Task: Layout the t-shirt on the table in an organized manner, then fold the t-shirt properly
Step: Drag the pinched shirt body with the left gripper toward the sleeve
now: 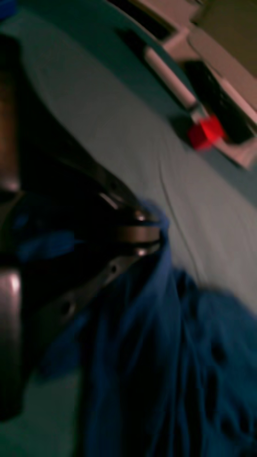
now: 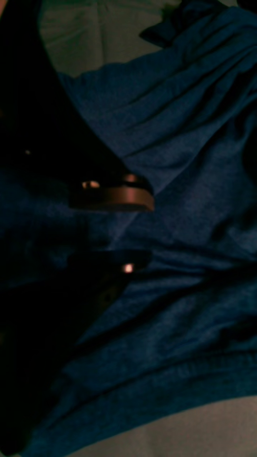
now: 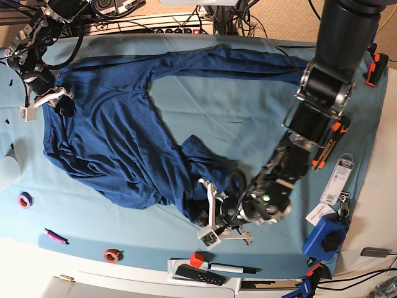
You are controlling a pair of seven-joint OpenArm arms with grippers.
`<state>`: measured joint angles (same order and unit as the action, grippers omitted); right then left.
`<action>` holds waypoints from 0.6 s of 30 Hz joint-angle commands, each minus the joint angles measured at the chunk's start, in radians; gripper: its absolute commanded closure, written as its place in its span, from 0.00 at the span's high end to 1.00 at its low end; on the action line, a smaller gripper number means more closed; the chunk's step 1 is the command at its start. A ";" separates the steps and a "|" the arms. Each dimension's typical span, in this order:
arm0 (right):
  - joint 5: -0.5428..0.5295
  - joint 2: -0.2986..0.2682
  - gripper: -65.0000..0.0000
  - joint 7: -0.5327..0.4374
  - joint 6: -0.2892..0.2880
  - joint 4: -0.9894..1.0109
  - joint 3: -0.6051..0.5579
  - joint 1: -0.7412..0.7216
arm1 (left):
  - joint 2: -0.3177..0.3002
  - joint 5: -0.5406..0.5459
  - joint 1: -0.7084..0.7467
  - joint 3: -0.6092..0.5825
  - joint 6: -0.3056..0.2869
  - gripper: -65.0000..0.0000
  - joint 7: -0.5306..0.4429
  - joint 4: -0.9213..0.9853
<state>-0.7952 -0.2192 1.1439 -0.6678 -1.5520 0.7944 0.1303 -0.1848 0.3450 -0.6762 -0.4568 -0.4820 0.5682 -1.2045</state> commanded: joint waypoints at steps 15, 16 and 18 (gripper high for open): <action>0.011 -0.022 0.28 -0.032 -0.006 -0.016 0.003 -0.009 | -0.333 0.444 0.145 0.008 -0.148 0.00 0.412 -0.491; 0.011 -0.022 0.28 -0.032 -0.006 -0.016 0.003 -0.008 | -0.355 0.444 0.170 0.008 -0.148 0.00 0.412 -0.497; 0.011 -0.022 0.28 -0.032 -0.006 -0.016 0.003 -0.009 | -0.398 0.441 0.217 0.008 -0.148 0.00 0.412 -0.500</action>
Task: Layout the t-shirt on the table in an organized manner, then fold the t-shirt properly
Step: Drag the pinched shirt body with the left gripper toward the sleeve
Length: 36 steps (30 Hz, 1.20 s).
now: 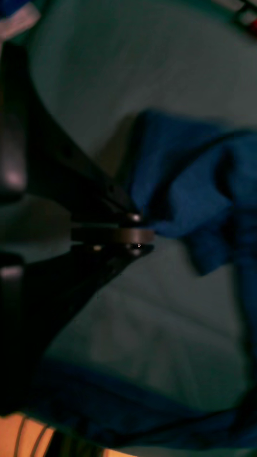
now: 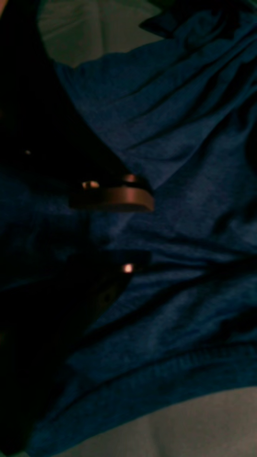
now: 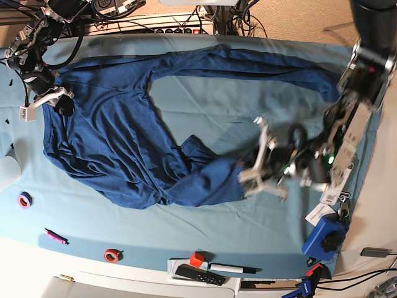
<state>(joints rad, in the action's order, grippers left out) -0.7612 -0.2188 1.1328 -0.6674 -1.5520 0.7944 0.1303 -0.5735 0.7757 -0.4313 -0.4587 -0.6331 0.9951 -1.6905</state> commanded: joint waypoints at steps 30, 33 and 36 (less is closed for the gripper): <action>0.021 -0.025 0.28 -0.038 -0.004 0.265 0.003 -0.009 | -0.139 -0.035 0.526 0.641 0.089 0.00 0.085 -0.274; 0.021 -0.026 0.28 -0.038 -0.003 0.278 0.003 -0.009 | -0.139 -0.035 0.570 0.686 0.082 0.00 0.095 -0.274; 0.021 -0.026 0.28 -0.038 -0.001 0.278 0.003 -0.009 | -0.139 -0.035 0.600 0.731 0.082 0.00 0.124 -0.274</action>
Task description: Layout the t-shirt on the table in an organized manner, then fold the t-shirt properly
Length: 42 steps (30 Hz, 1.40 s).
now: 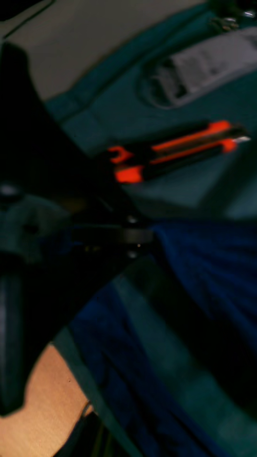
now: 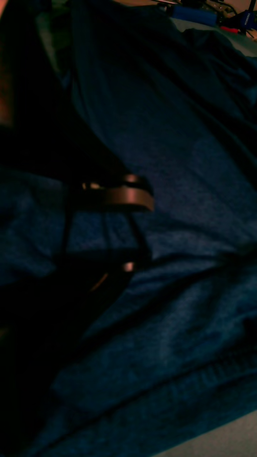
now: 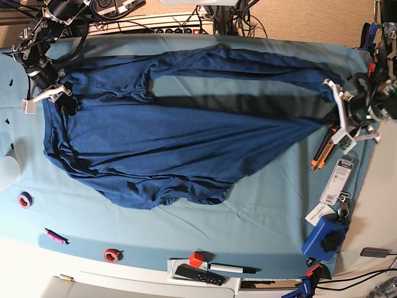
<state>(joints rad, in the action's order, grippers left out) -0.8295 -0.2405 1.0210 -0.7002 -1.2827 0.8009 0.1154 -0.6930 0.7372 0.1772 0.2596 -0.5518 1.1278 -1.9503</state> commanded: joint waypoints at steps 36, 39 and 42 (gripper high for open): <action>0.083 -0.004 0.45 0.096 0.033 0.008 -0.003 0.006 | -0.018 -0.053 0.119 0.110 0.039 0.59 -0.115 -0.011; 0.007 -0.010 0.45 0.097 0.030 0.008 -0.001 0.006 | -0.018 -0.053 0.119 0.110 0.039 0.59 -0.126 -0.011; -0.118 -0.029 0.45 0.097 0.002 0.006 0.000 0.005 | -0.019 -0.043 0.119 0.110 0.039 0.59 -0.127 -0.011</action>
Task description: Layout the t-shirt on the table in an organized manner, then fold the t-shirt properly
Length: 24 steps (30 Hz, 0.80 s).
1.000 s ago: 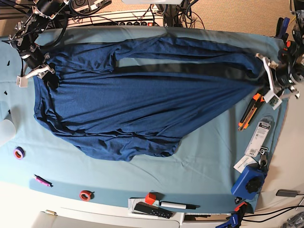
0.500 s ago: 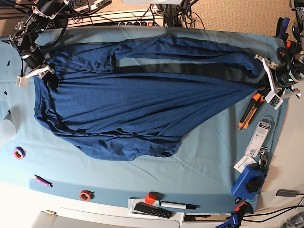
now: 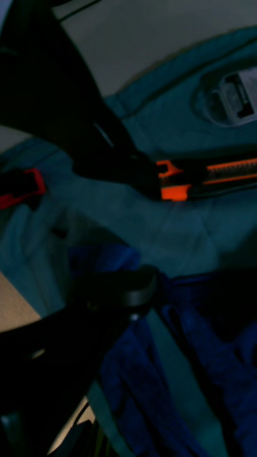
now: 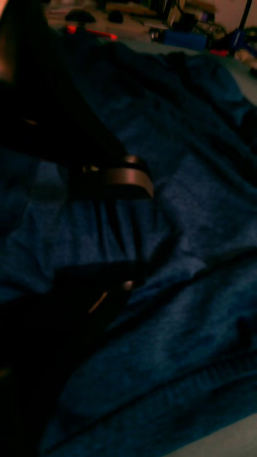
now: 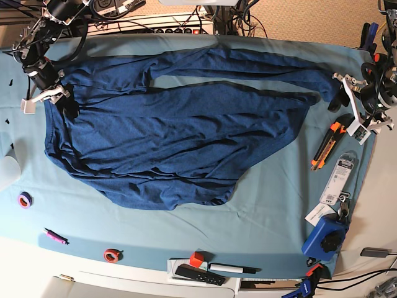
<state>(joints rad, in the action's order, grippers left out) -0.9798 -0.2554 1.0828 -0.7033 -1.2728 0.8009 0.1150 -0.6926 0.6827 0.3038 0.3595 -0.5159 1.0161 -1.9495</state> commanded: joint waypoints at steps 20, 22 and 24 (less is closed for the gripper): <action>-0.246 -0.051 0.45 0.265 0.005 -0.423 0.132 0.086 | -0.020 0.061 -0.140 0.205 -0.005 0.56 -0.040 -0.013; -0.305 -0.035 0.45 0.294 0.005 -0.423 0.153 0.129 | -0.020 0.062 -0.137 0.250 -0.006 0.56 -0.020 -0.013; -0.375 0.004 0.45 0.313 0.005 -0.423 0.197 0.170 | -0.020 0.062 -0.137 0.292 -0.031 0.56 -0.003 -0.012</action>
<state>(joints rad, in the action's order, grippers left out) -1.3315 -0.2321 1.4120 -0.6960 -1.6814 0.9920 0.2859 -0.6899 0.7364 0.1738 0.6418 -0.5522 1.0294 -1.9495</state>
